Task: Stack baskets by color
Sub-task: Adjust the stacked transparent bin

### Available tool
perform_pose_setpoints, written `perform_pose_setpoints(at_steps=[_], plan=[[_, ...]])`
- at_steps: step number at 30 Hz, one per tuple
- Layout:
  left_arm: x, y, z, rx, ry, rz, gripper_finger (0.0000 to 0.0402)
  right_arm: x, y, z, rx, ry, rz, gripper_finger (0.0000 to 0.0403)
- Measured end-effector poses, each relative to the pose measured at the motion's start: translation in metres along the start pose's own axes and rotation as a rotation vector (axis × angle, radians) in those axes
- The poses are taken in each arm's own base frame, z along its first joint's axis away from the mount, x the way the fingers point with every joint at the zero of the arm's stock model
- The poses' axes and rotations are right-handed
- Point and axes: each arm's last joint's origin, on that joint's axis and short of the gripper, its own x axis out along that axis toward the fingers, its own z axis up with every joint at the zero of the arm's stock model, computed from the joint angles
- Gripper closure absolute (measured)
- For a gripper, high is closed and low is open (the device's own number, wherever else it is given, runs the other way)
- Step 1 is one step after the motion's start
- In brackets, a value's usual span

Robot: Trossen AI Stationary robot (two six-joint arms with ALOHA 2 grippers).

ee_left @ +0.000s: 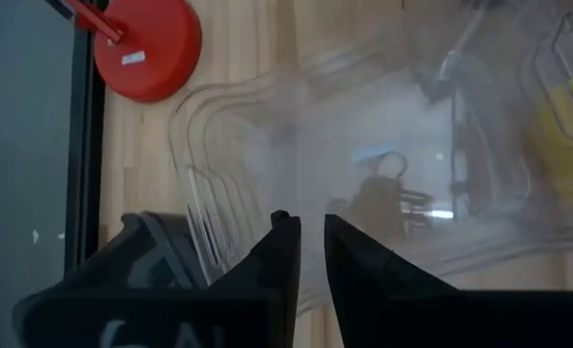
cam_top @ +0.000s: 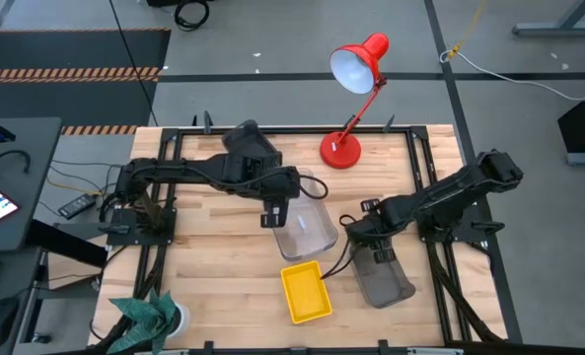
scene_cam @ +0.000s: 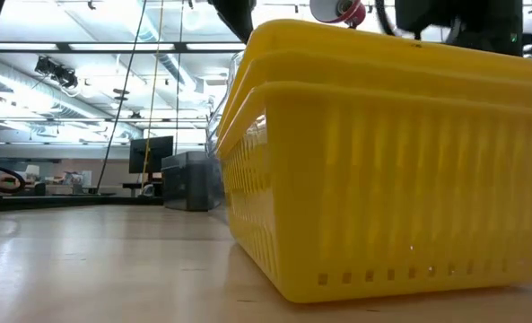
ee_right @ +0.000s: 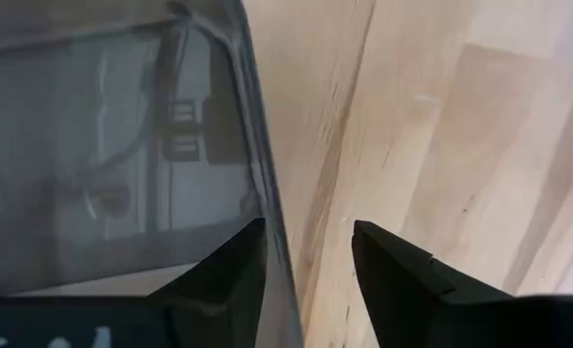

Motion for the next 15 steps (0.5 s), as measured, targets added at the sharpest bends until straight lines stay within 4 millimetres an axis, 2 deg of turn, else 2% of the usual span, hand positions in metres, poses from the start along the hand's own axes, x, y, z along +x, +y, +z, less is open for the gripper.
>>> perform_pose_setpoints(at_steps=[5,11,15], plan=[[-0.004,-0.001,-0.001,-0.014,-0.001,-0.004,0.0345,0.013,0.001,0.004,-0.034,0.064,0.016,0.0292],[-0.007,-0.011,-0.001,0.003,-0.01,-0.041,0.0342,0.019,0.0,0.005,-0.069,0.101,0.025,0.0386],[-0.011,-0.023,0.0,0.055,-0.021,-0.055,0.0336,0.015,-0.008,0.003,-0.017,0.103,0.029,0.0386]])
